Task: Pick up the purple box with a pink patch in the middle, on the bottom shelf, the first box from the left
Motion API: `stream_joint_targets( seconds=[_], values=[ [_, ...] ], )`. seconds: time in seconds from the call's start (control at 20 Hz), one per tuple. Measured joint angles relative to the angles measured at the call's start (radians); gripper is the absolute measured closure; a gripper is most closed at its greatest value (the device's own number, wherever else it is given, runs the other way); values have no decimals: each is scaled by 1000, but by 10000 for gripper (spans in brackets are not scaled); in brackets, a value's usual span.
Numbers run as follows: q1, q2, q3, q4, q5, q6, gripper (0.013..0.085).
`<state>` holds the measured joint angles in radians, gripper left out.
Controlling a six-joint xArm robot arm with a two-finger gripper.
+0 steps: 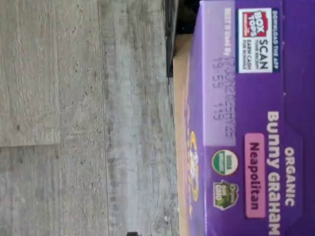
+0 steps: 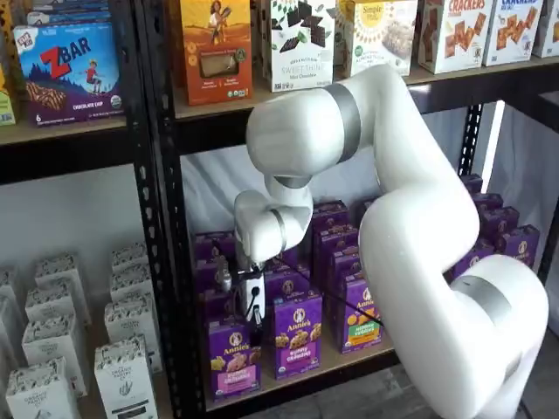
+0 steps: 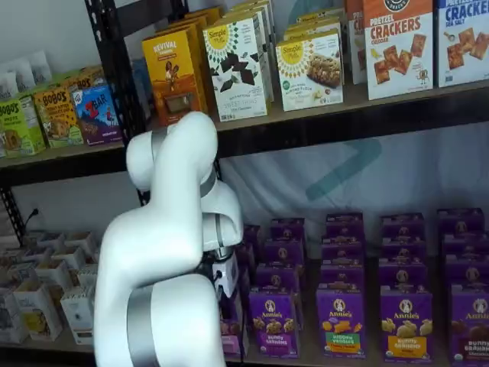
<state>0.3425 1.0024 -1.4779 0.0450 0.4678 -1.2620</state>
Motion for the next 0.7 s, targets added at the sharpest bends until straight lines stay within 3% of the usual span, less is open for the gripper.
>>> stream_joint_targets(
  seconds=[0.4, 0.5, 0.7],
  values=[
    [3, 13, -12, -19, 3, 20, 130],
    [3, 15, -11, -18, -6, 18, 210],
    [3, 19, -23, -13, 9, 15, 290]
  ],
)
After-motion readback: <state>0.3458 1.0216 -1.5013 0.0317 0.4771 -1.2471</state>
